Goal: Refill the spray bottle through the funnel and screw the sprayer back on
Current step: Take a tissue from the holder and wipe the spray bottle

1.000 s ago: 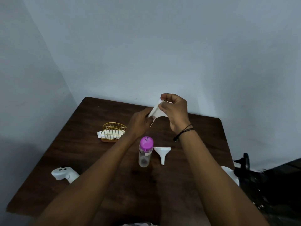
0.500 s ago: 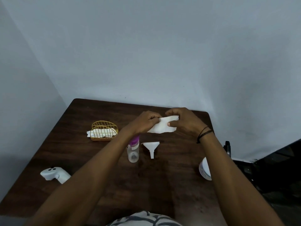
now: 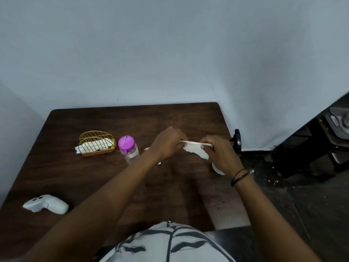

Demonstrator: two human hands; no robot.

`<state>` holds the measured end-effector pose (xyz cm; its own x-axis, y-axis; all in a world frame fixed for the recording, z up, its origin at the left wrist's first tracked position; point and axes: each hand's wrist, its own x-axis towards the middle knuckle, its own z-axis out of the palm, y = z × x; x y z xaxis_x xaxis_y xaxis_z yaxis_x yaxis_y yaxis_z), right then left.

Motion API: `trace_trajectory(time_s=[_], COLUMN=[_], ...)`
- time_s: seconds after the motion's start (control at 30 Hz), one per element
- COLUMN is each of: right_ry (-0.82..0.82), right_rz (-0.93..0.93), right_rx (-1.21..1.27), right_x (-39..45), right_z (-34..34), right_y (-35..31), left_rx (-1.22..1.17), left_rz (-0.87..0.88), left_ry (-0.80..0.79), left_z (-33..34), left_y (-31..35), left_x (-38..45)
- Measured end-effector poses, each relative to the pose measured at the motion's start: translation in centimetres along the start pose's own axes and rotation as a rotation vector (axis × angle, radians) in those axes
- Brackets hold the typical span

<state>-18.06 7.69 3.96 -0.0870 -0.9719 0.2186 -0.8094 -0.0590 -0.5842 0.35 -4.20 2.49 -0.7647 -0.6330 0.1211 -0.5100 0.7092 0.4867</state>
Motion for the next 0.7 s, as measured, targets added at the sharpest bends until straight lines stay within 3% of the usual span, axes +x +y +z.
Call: trace_trajectory(time_s=[0.1, 0.23, 0.37, 0.47, 0.7], right_ry=[-0.007, -0.061, -0.23, -0.382, -0.232], right_rz=[-0.03, 0.072, 0.153, 0.006, -0.111], right_rx=[-0.178, -0.283, -0.254, -0.305, -0.361], right_x=[-3.1, -7.4, -10.7, -12.8, -9.9], right_z=[2.3, 6.0, 9.7, 11.5, 12.5], right_y=[1.0, 2.3, 2.7, 2.4, 1.2], left_rx=[0.141, 0.272, 0.298, 0.285, 0.277], left_rz=[0.038, 0.084, 0.164, 0.194, 0.029], left_ry=[0.096, -0.007, -0.11, -0.151, -0.14], left_z=[3.3, 6.8, 9.5, 10.1, 10.3], left_y=[0.4, -0.1, -1.5, -2.7, -2.8], left_x=[-1.0, -2.9, -6.5, -8.7, -9.2])
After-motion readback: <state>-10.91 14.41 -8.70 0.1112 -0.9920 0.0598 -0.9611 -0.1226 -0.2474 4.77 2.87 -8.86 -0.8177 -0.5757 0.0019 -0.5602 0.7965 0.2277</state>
